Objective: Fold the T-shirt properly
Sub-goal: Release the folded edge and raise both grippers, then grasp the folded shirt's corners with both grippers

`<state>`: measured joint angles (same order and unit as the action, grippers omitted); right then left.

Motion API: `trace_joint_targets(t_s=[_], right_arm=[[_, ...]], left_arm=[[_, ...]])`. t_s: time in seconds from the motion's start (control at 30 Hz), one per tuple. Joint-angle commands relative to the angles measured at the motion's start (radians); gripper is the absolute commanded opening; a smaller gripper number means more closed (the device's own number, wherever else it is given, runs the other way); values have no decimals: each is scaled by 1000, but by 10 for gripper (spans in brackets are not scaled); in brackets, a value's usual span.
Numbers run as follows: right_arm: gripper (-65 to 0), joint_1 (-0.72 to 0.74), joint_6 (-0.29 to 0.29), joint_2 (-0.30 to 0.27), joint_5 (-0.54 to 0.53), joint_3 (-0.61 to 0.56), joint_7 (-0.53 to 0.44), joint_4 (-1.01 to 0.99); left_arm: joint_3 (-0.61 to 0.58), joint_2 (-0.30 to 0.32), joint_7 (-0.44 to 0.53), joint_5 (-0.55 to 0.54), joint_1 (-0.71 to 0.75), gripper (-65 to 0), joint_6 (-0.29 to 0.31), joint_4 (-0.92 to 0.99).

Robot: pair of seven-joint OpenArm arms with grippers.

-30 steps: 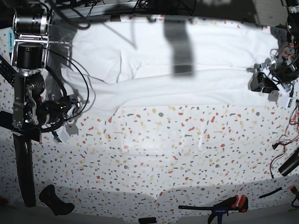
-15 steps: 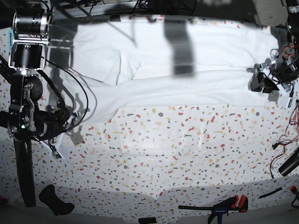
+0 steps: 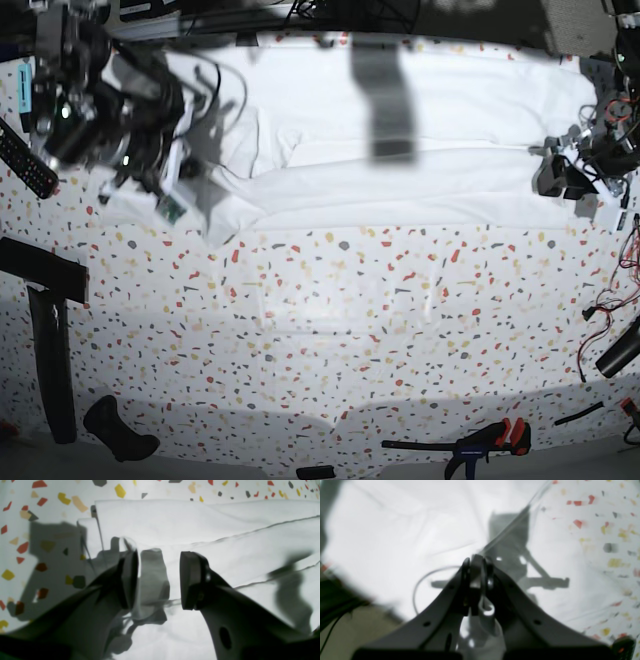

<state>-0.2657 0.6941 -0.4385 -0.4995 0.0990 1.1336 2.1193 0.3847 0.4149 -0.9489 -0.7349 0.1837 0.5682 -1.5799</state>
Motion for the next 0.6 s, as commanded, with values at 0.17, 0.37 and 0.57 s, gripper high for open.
trace_joint_targets(t_s=[0.17,0.37,0.57], right_arm=[[-650,-248,4,-53,158,6,-38,116],[-650,-420,4,-152,389,6,-150,116],[-650,-441,4,-179,437,6,-152,116]], left_arm=[[7,21,15,-17,-10,-383,4,-19],[7,21,22,-14,-10,-383,4,-19],[7,20,116,108,-10,-383,4,-19]])
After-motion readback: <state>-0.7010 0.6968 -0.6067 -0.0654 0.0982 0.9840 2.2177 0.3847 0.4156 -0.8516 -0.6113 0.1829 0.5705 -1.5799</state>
